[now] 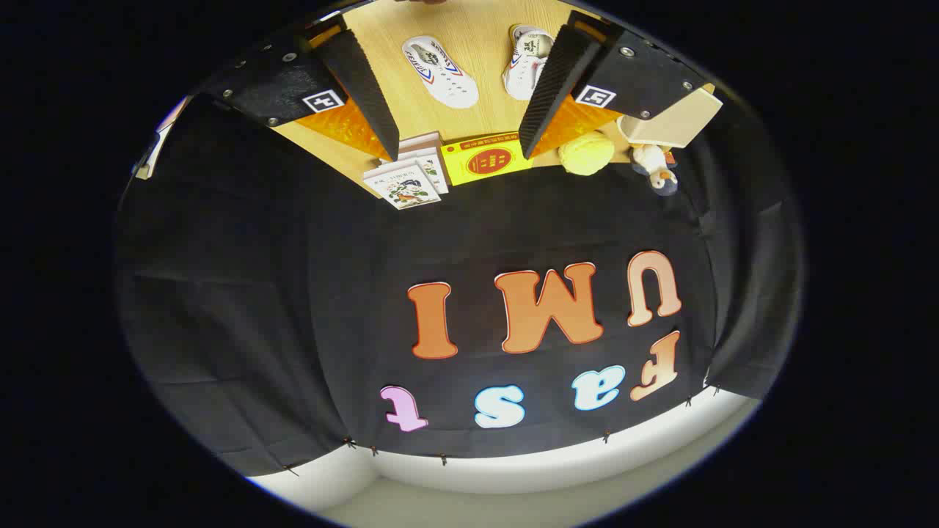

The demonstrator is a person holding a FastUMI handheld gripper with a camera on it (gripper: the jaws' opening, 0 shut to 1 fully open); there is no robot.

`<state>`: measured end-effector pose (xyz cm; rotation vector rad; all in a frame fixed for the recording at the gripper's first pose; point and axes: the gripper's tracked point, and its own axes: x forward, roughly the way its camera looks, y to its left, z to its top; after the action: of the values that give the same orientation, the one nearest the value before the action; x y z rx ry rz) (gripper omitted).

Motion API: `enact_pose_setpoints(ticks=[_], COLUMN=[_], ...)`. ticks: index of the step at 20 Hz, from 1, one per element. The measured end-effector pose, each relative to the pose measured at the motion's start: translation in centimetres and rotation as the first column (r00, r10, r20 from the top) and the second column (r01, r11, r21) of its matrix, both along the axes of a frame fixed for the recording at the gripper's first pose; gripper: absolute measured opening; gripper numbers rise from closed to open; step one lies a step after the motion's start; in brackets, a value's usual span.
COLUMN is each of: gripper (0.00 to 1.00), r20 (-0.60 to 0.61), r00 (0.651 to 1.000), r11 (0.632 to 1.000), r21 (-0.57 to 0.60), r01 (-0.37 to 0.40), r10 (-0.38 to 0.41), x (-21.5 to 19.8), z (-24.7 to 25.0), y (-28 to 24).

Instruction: Open the storage box then place both shoes into the box .Put the left shoe in first, then the right shoe, with the right side of both shoes facing outward in a uniform manner.

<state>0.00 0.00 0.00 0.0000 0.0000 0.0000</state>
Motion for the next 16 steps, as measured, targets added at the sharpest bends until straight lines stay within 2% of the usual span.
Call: enact_pose_setpoints(ticks=[5, 16], gripper=[0.98, 0.98], r20=[-0.001, -0.017], r00=[0.999, 0.998], r11=[0.999, 0.998], r21=[-0.022, -0.024], r01=[-0.037, -0.056], r10=[0.037, 0.055], x=[0.2, 1.3], z=[-0.1, -0.4], y=[1.3, 1.7])
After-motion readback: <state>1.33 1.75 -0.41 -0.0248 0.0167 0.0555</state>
